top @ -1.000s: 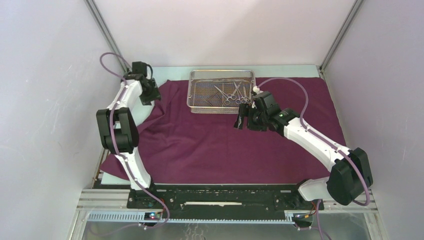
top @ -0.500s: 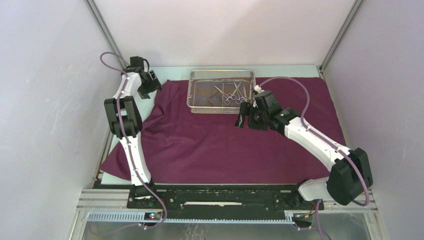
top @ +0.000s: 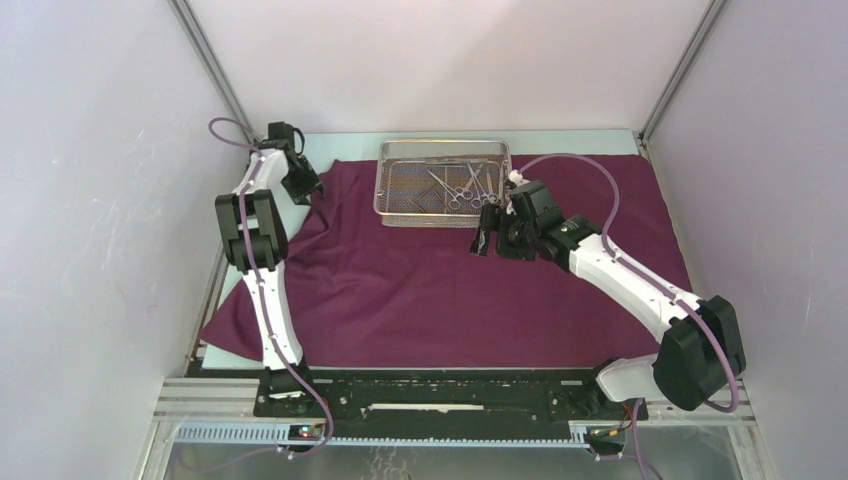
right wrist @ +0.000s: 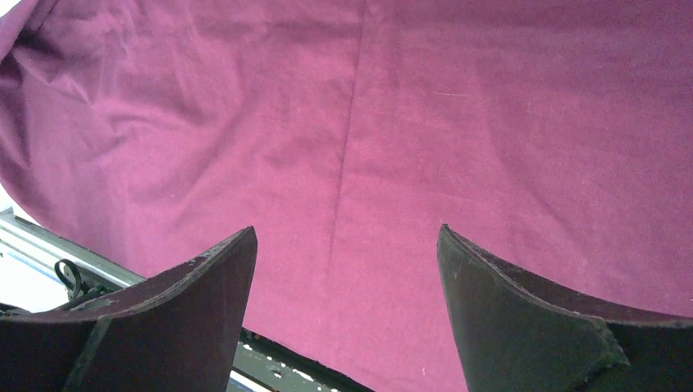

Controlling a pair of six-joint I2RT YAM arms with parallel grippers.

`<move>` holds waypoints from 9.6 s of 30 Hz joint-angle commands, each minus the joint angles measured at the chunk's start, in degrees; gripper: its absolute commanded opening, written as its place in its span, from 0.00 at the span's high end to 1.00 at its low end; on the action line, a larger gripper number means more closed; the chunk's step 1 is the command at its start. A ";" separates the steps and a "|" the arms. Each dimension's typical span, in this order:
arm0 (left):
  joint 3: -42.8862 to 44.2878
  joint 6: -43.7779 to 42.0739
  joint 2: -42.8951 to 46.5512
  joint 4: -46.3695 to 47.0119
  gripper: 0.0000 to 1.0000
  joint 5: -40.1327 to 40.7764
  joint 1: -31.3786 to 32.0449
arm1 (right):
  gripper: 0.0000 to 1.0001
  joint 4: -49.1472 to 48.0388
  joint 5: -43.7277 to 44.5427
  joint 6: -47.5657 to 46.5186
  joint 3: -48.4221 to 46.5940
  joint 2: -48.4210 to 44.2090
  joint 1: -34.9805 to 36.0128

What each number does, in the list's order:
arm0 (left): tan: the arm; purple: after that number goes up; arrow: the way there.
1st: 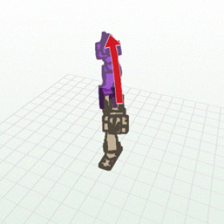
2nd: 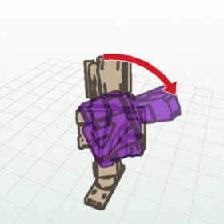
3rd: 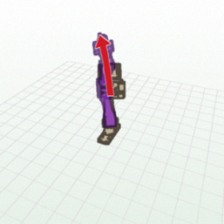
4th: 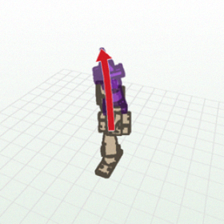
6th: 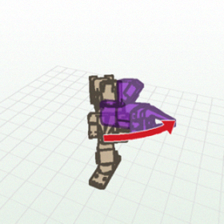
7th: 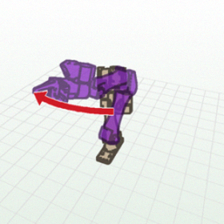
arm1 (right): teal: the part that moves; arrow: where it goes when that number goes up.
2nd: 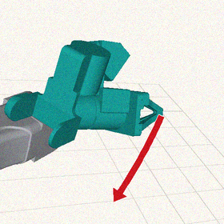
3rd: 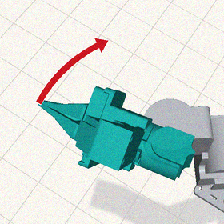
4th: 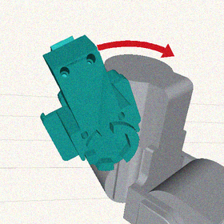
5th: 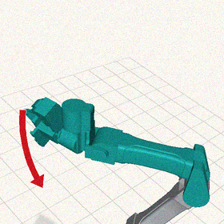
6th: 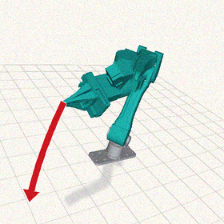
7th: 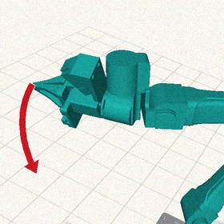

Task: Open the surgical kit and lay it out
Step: Smooth out the surgical kit at the center of the board.

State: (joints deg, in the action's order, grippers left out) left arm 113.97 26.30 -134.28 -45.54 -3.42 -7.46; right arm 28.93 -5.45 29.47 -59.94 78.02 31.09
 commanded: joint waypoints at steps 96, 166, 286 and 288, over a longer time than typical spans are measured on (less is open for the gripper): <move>-27.99 -2.47 26.65 14.52 0.05 6.72 -11.88 | 0.11 3.99 1.10 -2.66 0.03 -4.39 1.74; -68.13 21.70 50.74 26.26 0.10 7.35 -2.98 | 0.11 0.59 7.36 5.96 6.10 -10.02 2.48; -78.29 8.00 81.49 14.52 0.07 3.26 16.34 | 1.00 6.29 14.37 35.99 7.56 26.19 43.88; -78.21 8.02 81.23 14.54 0.07 3.26 16.34 | 1.00 5.78 13.61 36.49 7.56 26.26 44.65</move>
State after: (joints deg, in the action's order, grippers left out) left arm 35.90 33.63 -52.77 -31.86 -1.08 8.51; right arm 32.42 22.90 62.15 -56.95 98.91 70.89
